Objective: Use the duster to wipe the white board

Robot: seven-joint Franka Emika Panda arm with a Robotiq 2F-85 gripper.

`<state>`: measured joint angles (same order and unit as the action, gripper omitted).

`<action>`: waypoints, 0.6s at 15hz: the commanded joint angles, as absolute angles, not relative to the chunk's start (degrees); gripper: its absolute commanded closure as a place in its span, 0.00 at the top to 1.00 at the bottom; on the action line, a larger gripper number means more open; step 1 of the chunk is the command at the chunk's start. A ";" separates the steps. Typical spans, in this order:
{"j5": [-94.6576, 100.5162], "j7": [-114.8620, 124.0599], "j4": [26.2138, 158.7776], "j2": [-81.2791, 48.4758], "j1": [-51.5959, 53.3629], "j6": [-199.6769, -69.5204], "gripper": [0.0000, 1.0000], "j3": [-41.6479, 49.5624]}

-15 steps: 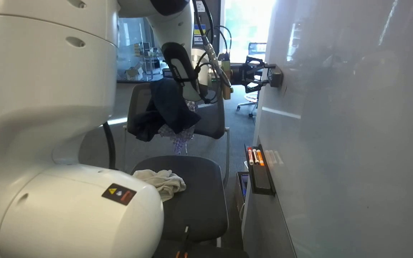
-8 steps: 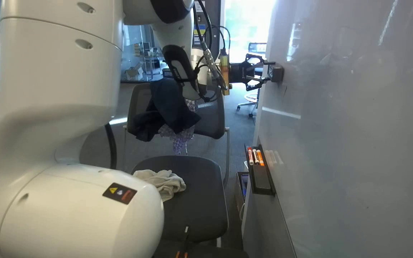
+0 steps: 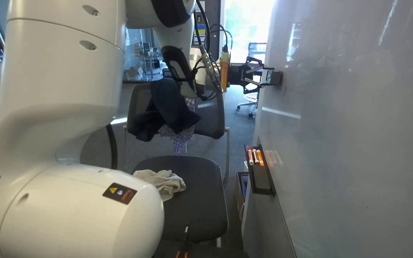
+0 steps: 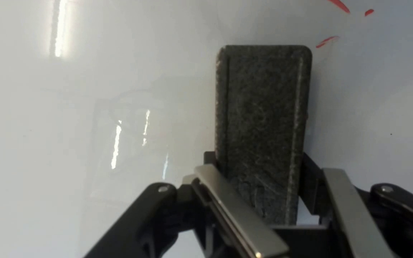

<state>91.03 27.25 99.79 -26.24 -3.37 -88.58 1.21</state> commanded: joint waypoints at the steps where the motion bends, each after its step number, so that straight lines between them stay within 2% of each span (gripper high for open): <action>1: 90.36 25.71 96.80 -27.05 -4.97 -93.61 0.31 1.50; 6: 84.90 32.81 99.54 -36.71 -4.32 -97.50 0.31 1.04; 9: 87.53 43.32 97.13 -45.19 -2.47 -92.56 0.31 3.48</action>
